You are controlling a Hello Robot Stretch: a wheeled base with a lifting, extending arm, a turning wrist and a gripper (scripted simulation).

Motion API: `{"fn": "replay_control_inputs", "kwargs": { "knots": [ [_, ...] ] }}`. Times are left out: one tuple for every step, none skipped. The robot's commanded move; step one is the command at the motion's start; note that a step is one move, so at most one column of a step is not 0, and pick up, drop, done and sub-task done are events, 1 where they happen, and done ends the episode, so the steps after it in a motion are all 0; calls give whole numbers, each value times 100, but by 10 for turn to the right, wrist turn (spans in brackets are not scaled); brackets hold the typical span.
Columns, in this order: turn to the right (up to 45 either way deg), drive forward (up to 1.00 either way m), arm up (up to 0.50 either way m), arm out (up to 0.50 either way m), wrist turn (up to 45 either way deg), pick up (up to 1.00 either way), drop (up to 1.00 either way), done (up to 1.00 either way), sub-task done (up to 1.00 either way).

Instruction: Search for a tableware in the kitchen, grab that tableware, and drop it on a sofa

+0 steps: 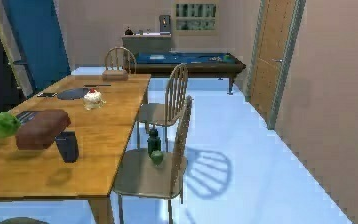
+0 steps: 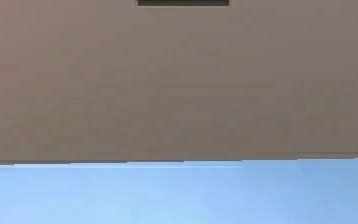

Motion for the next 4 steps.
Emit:
{"fn": "replay_control_inputs", "kwargs": {
  "knots": [
    [-450,0,0,0,0,0,0,0,0],
    [-450,0,0,0,0,0,0,0,0],
    [-300,0,0,0,0,0,0,0,0],
    [450,0,0,0,0,0,0,0,0]
  ]
}}
